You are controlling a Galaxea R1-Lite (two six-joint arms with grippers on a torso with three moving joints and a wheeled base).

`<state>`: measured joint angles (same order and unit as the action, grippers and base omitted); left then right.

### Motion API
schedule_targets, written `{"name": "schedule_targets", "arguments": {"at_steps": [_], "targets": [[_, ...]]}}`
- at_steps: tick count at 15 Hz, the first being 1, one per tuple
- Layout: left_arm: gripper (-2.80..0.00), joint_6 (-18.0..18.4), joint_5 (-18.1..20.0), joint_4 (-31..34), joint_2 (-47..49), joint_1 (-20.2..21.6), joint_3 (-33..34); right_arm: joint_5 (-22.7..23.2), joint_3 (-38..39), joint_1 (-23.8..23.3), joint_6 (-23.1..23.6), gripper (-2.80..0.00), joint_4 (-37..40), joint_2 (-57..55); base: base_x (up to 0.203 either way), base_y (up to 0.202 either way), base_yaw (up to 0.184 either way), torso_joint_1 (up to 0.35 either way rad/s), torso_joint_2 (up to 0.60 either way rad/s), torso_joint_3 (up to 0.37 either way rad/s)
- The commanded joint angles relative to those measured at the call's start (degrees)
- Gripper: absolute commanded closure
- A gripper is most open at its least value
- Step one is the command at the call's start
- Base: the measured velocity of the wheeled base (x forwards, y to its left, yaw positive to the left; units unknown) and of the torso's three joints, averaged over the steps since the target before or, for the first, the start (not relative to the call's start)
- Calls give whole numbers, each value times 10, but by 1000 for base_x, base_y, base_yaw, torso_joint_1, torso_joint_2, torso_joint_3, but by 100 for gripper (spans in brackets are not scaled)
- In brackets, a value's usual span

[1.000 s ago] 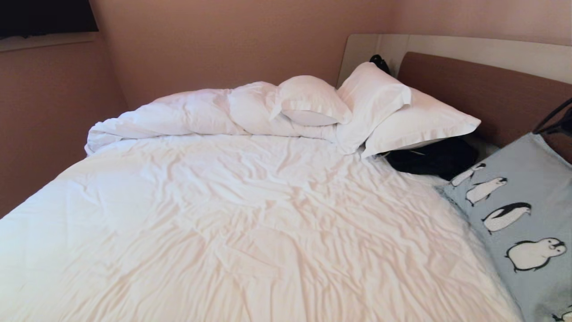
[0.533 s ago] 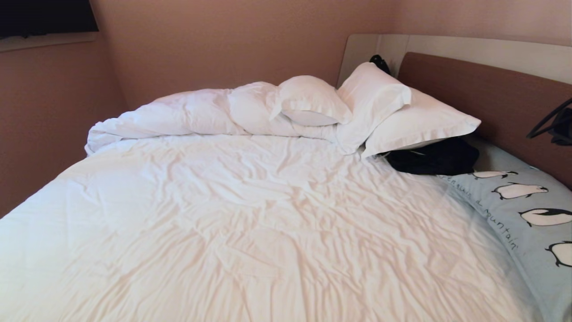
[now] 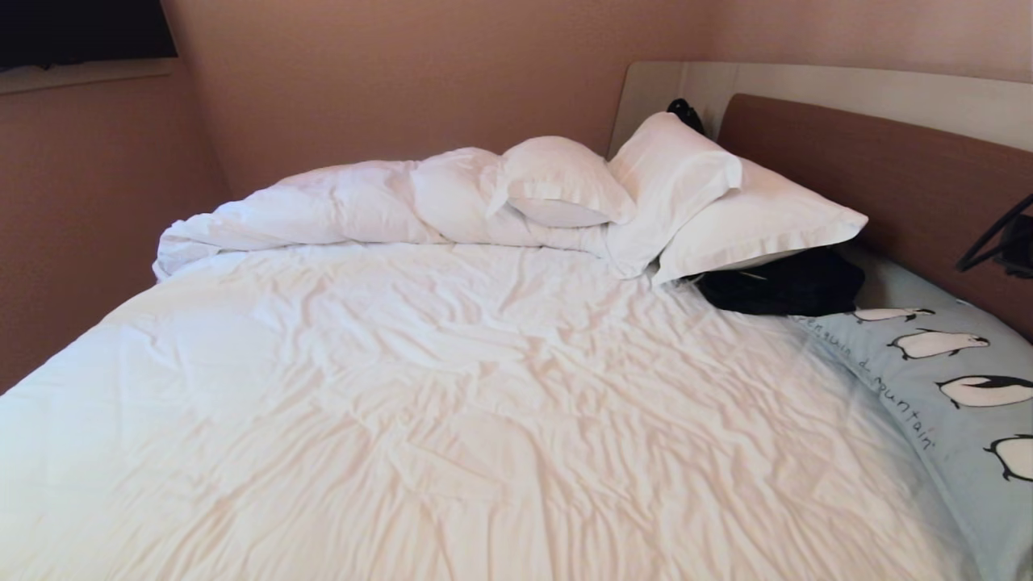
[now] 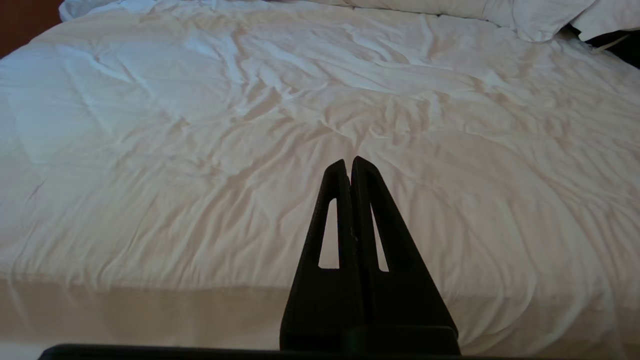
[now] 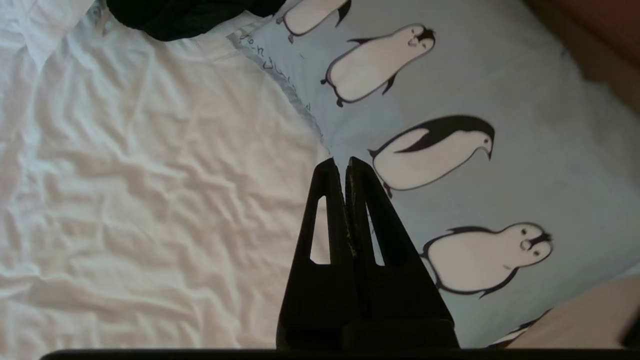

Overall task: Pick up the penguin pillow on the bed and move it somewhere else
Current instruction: Place the pillow at the bedside, then pick up the pillow

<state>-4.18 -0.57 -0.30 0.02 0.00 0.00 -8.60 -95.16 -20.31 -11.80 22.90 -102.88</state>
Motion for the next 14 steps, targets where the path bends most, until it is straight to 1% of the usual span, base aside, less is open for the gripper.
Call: {"name": "schedule_targets", "arguments": {"at_steps": [1, 2, 3, 4, 5, 6, 7, 8, 9, 10, 11, 14], "targets": [[0, 0, 0, 0, 0, 0, 2, -85, -5, 35, 146, 0, 0, 4, 0, 0, 0, 0, 0, 0], [0, 0, 0, 0, 0, 0, 2, -138, -3, 65, 180, 0, 0, 4, 0, 0, 0, 0, 0, 0], [0, 0, 0, 0, 0, 0, 2, -172, 2, 90, 195, 0, 1, 5, 0, 0, 0, 0, 0, 0], [0, 0, 0, 0, 0, 0, 2, -197, 7, 112, 202, 0, 3, 5, 0, 0, 0, 0, 0, 0], [0, 0, 0, 0, 0, 0, 2, -210, 11, 127, 205, 0, 4, 4, 0, 0, 0, 0, 0, 0], [0, 0, 0, 0, 0, 0, 2, -226, 20, 153, 205, 0, 5, 1, 0, 0, 0, 0, 0, 0], [0, 0, 0, 0, 0, 0, 2, -252, 38, 174, 208, 0, 4, -6, 0, 0, 0, 0, 0, 0], [0, 0, 0, 0, 0, 0, 2, -284, 51, 185, 213, 0, 1, -15, 0, 0, 0, 0, 0, 0], [0, 0, 0, 0, 1, 0, 2, -331, 60, 194, 216, 0, -1, -26, 0, 0, 0, 0, 0, 0], [0, 0, 0, 0, 0, 0, 2, -361, 65, 203, 216, 0, -2, -37, 0, 0, 0, 0, 0, 0], [0, 0, 0, 0, 0, 0, 2, -381, 66, 214, 215, 0, -2, -45, 0, 0, 0, 0, 0, 0], [0, 0, 0, 0, 0, 0, 2, -394, 74, 227, 211, 0, -1, -56, 0, 0, 0, 0, 0, 0]]}}
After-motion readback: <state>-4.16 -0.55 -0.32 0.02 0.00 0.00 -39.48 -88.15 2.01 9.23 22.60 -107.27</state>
